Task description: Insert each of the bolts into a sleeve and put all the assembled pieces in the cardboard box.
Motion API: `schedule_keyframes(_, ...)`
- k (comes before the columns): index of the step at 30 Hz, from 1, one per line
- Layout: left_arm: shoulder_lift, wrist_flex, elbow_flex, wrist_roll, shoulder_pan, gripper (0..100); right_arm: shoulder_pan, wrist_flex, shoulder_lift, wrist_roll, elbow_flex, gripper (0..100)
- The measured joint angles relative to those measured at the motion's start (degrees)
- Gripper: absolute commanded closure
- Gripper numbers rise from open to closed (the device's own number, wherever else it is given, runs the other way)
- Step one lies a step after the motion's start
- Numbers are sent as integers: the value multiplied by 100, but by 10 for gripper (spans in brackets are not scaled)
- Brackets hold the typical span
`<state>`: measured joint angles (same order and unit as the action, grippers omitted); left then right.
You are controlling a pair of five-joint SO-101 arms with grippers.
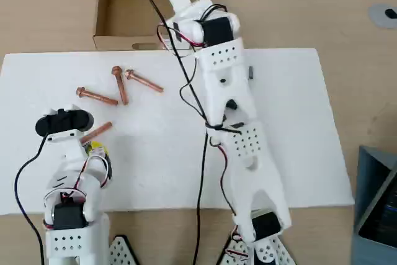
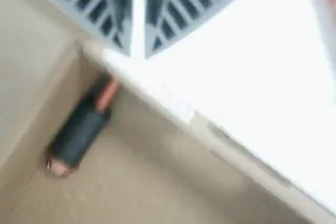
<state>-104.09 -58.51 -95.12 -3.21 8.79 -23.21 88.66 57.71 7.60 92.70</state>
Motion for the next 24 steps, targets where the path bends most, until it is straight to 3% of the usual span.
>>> schedule_keyframes(6, 0, 0, 0, 0, 0, 998, 0, 1160, -607, 0, 0, 989)
schedule_keyframes(15, 0, 0, 0, 0, 0, 998, 158, 1248, -1495, 0, -53, 989)
schedule_keyframes(24, 0, 0, 0, 0, 0, 998, 176, 1257, -3534, 0, -2963, 987)
